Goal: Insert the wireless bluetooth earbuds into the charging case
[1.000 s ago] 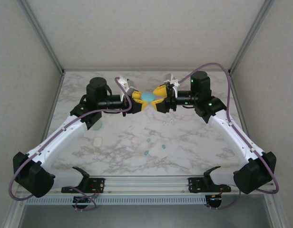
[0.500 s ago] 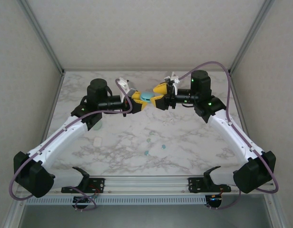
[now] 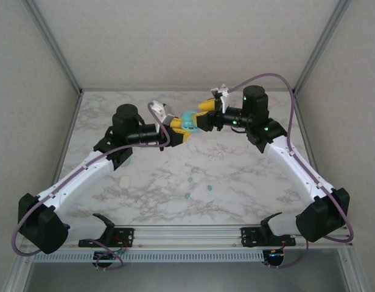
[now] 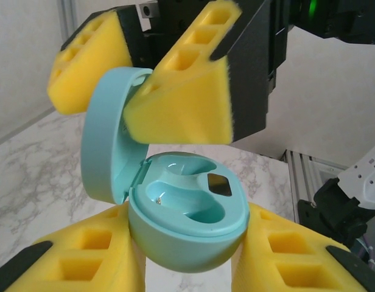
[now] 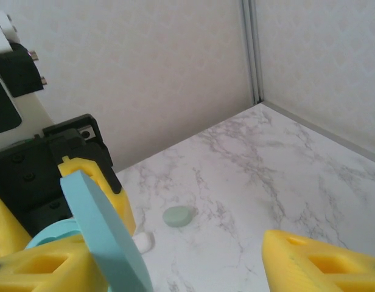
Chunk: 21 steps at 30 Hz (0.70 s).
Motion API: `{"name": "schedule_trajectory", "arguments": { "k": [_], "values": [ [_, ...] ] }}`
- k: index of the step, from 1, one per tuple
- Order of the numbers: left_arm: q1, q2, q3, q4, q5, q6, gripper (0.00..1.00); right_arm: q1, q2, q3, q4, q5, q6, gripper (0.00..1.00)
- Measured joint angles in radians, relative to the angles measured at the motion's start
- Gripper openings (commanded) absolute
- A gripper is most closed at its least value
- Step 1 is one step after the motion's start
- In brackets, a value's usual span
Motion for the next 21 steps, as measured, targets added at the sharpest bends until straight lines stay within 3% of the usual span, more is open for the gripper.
{"name": "schedule_trajectory", "arguments": {
  "k": [10, 16, 21],
  "values": [
    [0.0, -0.008, -0.109, 0.185, -0.135, -0.127, 0.24, -0.003, -0.042, 0.105, -0.167, 0.005, 0.092, 0.66],
    [0.008, -0.01, -0.135, 0.273, -0.178, -0.183, 0.24, -0.023, -0.101, 0.114, -0.385, 0.261, 0.182, 0.46],
    [0.02, -0.032, -0.167, 0.279, -0.208, -0.204, 0.24, -0.046, -0.043, 0.099, -0.595, 0.432, 0.275, 0.39]
  ]
}}
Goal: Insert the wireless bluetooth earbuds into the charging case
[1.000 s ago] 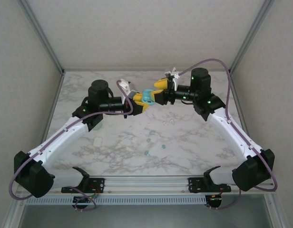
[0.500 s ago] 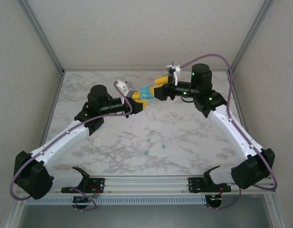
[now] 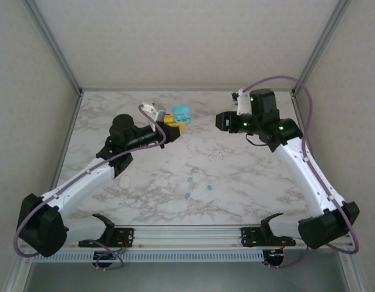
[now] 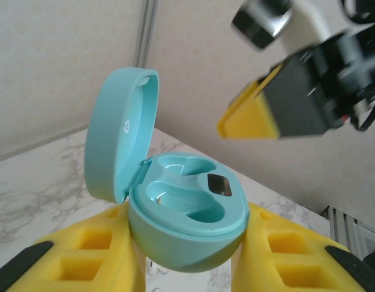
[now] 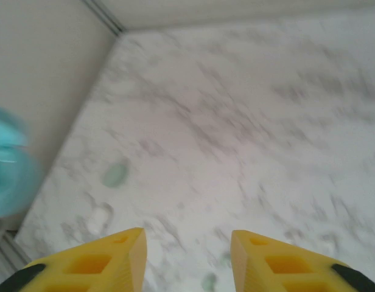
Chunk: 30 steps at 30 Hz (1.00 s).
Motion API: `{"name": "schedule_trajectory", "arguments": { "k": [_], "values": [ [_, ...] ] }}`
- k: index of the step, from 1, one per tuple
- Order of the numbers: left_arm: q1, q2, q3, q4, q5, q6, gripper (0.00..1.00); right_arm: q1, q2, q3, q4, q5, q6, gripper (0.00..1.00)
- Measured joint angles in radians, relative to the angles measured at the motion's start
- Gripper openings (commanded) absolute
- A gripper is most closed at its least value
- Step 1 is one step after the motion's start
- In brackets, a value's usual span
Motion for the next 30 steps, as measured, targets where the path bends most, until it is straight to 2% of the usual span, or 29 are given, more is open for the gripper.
{"name": "schedule_trajectory", "arguments": {
  "k": [5, 11, 13, 15, 30],
  "values": [
    [0.002, -0.048, -0.002, 0.0, -0.019, -0.002, 0.25, 0.023, 0.086, -0.177, -0.075, 0.002, 0.103, 0.34],
    [0.002, -0.095, -0.002, 0.0, -0.022, -0.002, 0.25, 0.125, 0.163, -0.382, -0.09, 0.002, 0.213, 0.32],
    [0.002, -0.1, -0.002, -0.005, -0.023, -0.002, 0.25, 0.153, 0.17, -0.422, -0.082, -0.003, 0.242, 0.34],
    [0.002, -0.102, -0.002, -0.011, -0.024, -0.002, 0.25, 0.17, 0.177, -0.442, -0.073, -0.016, 0.263, 0.4],
    [0.002, -0.111, -0.007, -0.051, -0.034, 0.002, 0.25, 0.203, 0.316, -0.488, 0.067, -0.052, 0.312, 0.41]
  ]
}}
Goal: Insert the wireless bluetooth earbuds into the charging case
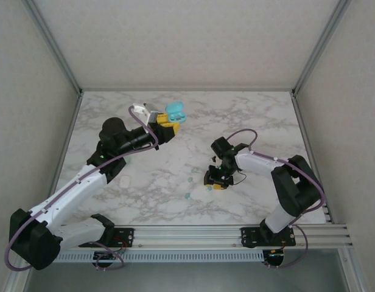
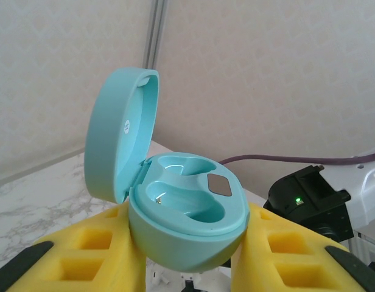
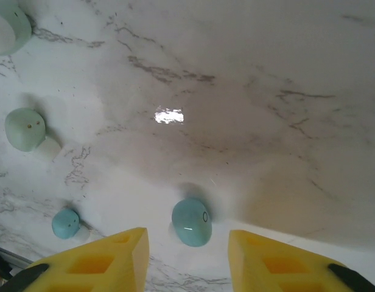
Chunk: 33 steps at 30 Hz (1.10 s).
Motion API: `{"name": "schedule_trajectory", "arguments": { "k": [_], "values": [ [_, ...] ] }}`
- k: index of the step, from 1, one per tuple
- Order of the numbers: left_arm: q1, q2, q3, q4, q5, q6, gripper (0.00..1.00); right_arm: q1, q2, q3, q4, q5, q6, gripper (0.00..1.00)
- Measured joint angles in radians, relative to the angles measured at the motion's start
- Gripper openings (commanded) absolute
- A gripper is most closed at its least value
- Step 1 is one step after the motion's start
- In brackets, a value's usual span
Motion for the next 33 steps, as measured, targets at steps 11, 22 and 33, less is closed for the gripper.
{"name": "schedule_trajectory", "arguments": {
  "k": [11, 22, 33],
  "values": [
    [0.0, 0.0, 0.0, -0.008, 0.0, 0.004, 0.25, 0.023, 0.049, 0.001, 0.023, -0.029, 0.0, 0.4],
    [0.0, 0.0, 0.0, -0.024, 0.0, 0.004, 0.26, 0.044, 0.042, 0.018, 0.028, -0.044, 0.0, 0.38],
    [0.0, 0.0, 0.0, -0.024, -0.004, 0.004, 0.26, 0.044, 0.032, 0.05, 0.035, -0.043, 0.0, 0.39]
  ]
}}
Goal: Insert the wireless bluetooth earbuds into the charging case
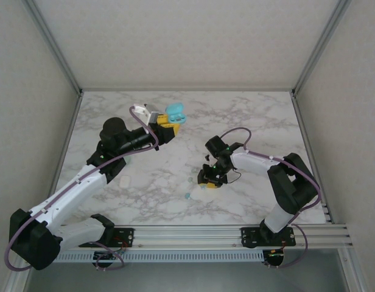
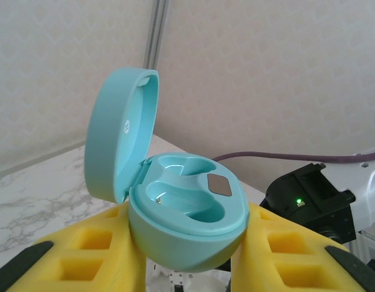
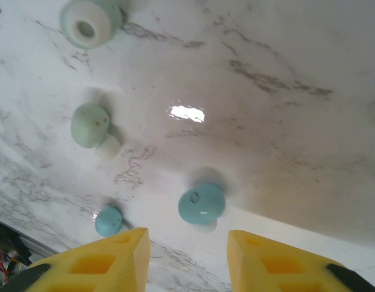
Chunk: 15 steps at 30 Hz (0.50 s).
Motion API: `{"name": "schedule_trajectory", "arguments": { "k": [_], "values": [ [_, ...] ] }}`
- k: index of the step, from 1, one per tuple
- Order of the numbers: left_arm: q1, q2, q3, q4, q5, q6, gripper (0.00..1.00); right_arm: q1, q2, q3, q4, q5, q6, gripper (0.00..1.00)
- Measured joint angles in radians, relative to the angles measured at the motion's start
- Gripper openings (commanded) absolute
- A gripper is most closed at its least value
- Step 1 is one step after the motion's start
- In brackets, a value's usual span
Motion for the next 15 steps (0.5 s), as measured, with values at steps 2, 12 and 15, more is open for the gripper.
{"name": "schedule_trajectory", "arguments": {
  "k": [2, 12, 15],
  "values": [
    [0.0, 0.0, 0.0, 0.0, 0.0, 0.0, 0.26, 0.002, 0.0, 0.009, -0.001, 0.005, 0.0, 0.39],
    [0.0, -0.002, 0.0, -0.003, -0.023, 0.004, 0.26, 0.055, 0.018, 0.099, -0.09, 0.154, 0.063, 0.41],
    [0.0, -0.004, 0.0, -0.003, -0.026, 0.005, 0.26, 0.073, 0.048, 0.132, -0.127, 0.204, 0.076, 0.39]
  ]
}}
